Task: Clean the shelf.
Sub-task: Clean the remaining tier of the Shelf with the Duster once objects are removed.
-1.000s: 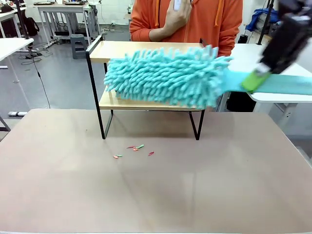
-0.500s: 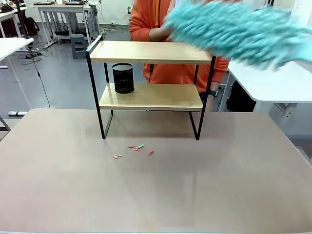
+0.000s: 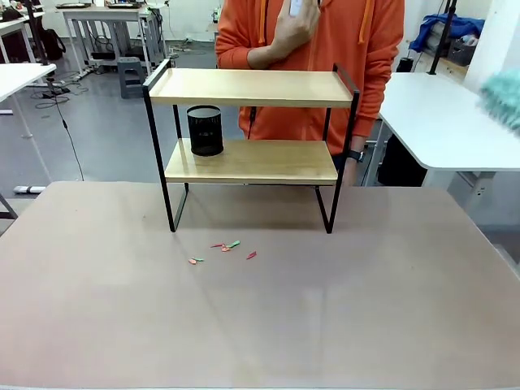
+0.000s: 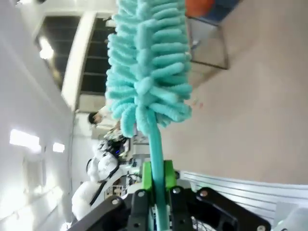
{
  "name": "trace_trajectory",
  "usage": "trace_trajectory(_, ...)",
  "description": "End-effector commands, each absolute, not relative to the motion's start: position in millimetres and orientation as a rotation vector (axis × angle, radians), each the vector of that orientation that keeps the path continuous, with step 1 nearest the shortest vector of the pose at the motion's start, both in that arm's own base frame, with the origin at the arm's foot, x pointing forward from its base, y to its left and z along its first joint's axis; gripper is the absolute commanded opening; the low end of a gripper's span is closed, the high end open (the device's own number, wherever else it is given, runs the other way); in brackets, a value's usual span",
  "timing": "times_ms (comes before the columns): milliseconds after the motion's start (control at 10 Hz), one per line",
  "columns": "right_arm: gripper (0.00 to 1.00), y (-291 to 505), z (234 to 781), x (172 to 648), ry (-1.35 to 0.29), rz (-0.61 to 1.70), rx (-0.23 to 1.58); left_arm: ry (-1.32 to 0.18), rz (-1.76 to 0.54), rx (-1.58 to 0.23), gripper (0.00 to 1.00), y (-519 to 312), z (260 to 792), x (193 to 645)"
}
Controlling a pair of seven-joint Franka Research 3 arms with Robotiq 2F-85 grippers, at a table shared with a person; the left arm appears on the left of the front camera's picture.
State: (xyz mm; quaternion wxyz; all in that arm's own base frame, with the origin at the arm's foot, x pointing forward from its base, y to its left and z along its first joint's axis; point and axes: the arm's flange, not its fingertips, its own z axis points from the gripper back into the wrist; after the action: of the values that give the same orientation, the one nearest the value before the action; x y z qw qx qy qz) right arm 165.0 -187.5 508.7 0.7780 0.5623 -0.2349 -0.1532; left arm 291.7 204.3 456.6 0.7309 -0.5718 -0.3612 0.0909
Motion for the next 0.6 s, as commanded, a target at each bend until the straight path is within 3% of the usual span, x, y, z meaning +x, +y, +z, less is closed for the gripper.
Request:
trace_trajectory(0,0.12,-180.8,530.4,148.5,-0.553,-0.245,1.277,-0.818,0.186,-1.265,1.00,202.0,458.2,292.5)
trace_trajectory(500,0.12,-180.8,530.4,148.5,-0.553,-0.245,1.277,-0.818,0.186,-1.265,1.00,202.0,458.2,292.5)
